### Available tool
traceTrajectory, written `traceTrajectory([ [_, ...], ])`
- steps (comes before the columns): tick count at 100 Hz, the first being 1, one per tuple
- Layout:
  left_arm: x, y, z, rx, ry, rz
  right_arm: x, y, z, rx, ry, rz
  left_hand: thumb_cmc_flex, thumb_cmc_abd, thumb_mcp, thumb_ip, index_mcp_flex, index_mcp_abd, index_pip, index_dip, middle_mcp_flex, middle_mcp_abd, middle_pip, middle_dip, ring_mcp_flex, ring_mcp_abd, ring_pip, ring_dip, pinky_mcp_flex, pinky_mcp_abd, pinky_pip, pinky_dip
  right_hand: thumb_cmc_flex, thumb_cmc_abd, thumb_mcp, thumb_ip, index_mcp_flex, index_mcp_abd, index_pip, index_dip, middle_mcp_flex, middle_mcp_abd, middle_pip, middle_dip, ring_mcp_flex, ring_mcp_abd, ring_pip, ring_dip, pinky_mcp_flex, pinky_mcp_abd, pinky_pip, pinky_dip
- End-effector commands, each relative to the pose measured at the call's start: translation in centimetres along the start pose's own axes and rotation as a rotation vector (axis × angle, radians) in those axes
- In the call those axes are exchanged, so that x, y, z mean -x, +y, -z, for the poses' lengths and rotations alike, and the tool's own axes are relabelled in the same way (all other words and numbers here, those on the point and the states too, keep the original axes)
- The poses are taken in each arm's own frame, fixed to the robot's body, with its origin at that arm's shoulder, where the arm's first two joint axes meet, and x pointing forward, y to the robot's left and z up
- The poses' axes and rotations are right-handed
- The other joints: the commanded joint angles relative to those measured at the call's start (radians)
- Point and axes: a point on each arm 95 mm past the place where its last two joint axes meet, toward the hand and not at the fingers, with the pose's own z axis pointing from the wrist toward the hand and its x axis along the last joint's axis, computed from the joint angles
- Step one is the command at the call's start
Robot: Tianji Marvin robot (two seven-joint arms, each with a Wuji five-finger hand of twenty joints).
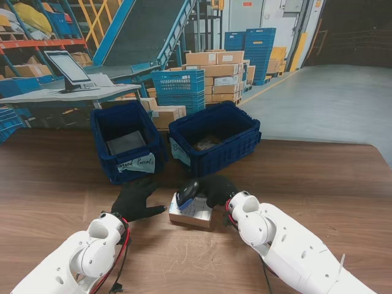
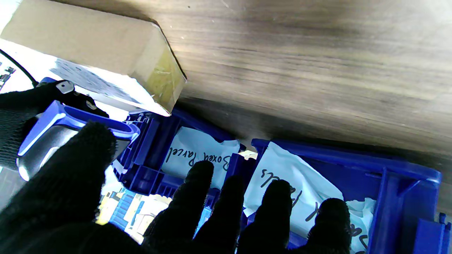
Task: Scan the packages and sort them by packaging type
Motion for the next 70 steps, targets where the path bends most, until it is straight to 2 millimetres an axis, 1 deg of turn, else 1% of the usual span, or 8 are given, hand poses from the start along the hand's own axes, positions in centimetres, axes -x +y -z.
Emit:
traceTrajectory([
  [1, -0.4, 0.4, 0.0, 0.017, 0.008, 0.015, -0.5, -0.4, 0.2, -0.018, 0.015, 0.001, -0.003, -0.01, 0.019, 0.009, 0.015, -0.01, 0.008, 0.005, 0.0, 0.017, -0.009, -0.006, -0.019, 0.029, -0.016, 0.003, -0.005, 0.019, -0.045, 0.017, 0.077, 0.047, 0.156, -0.007, 0.058, -0.047, 0.07, 0.027, 0.018, 0.0, 0.014, 0.0, 0.022, 0.02, 0.017, -0.005, 0.015, -0.036, 0.062, 0.011],
  [22, -0.4, 0.4, 0.1, 0.018, 0.007, 0.011, -0.8, 0.5, 0.7, 0.004, 0.015, -0.008, -0.004, -0.004, 0.015, 0.01, 0.017, -0.007, 0.008, 0.005, 0.001, 0.018, -0.011, -0.006, -0.021, 0.028, -0.017, 0.002, -0.005, 0.018, -0.048, 0.019, 0.077, 0.047, 0.156, -0.006, 0.058, -0.05, 0.07, 0.027, 0.018, -0.001, 0.014, 0.0, 0.023, 0.019, 0.016, -0.005, 0.016, -0.036, 0.062, 0.011],
  [37, -0.5, 0.4, 0.1, 0.016, 0.006, 0.001, -1.0, 1.6, 1.5, 0.027, 0.008, -0.02, -0.002, -0.005, 0.014, 0.011, 0.016, -0.005, 0.008, 0.005, 0.002, 0.021, -0.011, -0.005, -0.021, 0.027, -0.016, 0.002, -0.004, 0.018, -0.05, 0.021, 0.077, 0.048, 0.155, -0.006, 0.059, -0.049, 0.071, 0.027, 0.017, -0.001, 0.013, 0.0, 0.022, 0.018, 0.015, -0.005, 0.016, -0.036, 0.061, 0.01],
  [60, -1.3, 0.1, -0.2, 0.016, 0.03, -0.034, -1.2, 3.3, 3.7, 0.068, -0.009, -0.051, -0.006, -0.005, 0.007, 0.01, 0.006, -0.002, 0.003, 0.003, -0.004, 0.02, -0.014, -0.005, -0.022, 0.029, -0.017, 0.002, -0.001, 0.019, -0.051, 0.023, 0.078, 0.048, 0.154, -0.006, 0.058, -0.049, 0.071, 0.027, 0.018, 0.002, 0.013, 0.0, 0.022, 0.019, 0.015, -0.003, 0.016, -0.035, 0.061, 0.011],
  [70, -1.8, -0.1, -0.5, 0.017, 0.047, -0.054, -1.1, 3.9, 4.8, 0.076, -0.02, -0.068, -0.012, -0.006, 0.001, 0.009, -0.011, 0.003, -0.005, 0.0, -0.013, 0.021, -0.017, -0.006, -0.028, 0.028, -0.019, 0.001, -0.001, 0.019, -0.051, 0.024, 0.078, 0.048, 0.154, -0.006, 0.058, -0.049, 0.071, 0.027, 0.018, 0.001, 0.013, 0.001, 0.022, 0.019, 0.015, -0.003, 0.016, -0.035, 0.06, 0.011],
])
